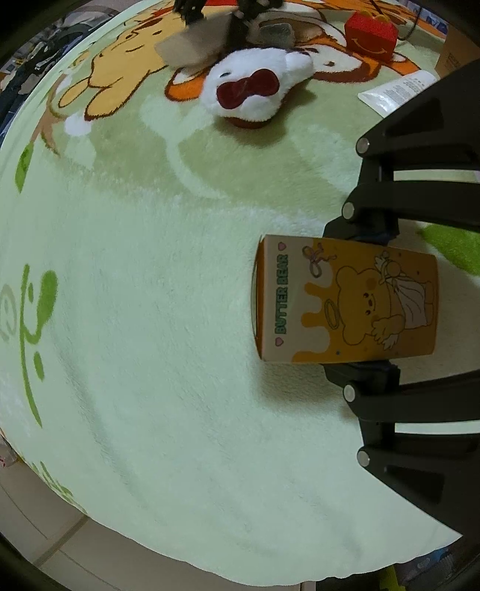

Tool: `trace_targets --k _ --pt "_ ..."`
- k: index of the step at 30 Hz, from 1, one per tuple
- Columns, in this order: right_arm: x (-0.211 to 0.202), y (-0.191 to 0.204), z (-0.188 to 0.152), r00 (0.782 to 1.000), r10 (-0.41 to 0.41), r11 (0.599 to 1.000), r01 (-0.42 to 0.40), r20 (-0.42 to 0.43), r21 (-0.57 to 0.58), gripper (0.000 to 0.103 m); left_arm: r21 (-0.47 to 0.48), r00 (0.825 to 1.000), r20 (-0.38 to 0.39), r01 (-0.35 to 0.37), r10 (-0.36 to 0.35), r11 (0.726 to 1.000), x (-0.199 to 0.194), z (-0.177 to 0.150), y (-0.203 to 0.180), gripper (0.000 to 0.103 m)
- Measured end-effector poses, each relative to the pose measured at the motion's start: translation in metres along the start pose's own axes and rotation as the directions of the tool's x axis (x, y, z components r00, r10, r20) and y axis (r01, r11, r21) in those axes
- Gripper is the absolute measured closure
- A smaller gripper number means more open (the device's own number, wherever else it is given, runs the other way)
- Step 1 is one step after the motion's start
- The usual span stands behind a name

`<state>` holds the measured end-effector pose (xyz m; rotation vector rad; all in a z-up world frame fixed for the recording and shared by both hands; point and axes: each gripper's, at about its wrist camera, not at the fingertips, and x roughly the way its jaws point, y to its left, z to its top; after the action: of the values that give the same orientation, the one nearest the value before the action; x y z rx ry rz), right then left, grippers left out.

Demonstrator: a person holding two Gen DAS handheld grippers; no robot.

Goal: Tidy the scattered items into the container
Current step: 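Grasp the clear plastic box with the right tool and lift it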

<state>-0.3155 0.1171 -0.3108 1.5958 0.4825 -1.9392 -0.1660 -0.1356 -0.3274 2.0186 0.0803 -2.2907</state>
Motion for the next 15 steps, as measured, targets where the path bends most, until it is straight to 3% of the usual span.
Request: trace_targets --k 3,6,9,15 --pt "-0.021 -0.047 -0.029 0.996 -0.086 0.968 0.082 0.008 0.239 0.035 -0.01 1.0 0.003 -0.003 0.003 1.0 -0.003 -0.005 0.001 0.058" --pt "-0.036 -0.09 -0.076 0.988 -0.153 0.871 0.151 -0.034 0.468 0.035 -0.017 1.0 0.002 -0.012 0.012 1.0 -0.002 -0.009 0.0 0.058" --pt "-0.035 -0.103 -0.11 0.981 -0.183 0.829 0.193 -0.07 0.525 0.035 -0.013 1.0 0.0 -0.027 0.027 1.0 -0.001 -0.013 -0.003 0.058" --pt "-0.018 -0.097 -0.115 0.978 -0.2 0.844 0.199 -0.051 0.498 0.032 0.006 0.999 -0.008 -0.05 0.051 0.999 -0.001 -0.021 -0.009 0.057"
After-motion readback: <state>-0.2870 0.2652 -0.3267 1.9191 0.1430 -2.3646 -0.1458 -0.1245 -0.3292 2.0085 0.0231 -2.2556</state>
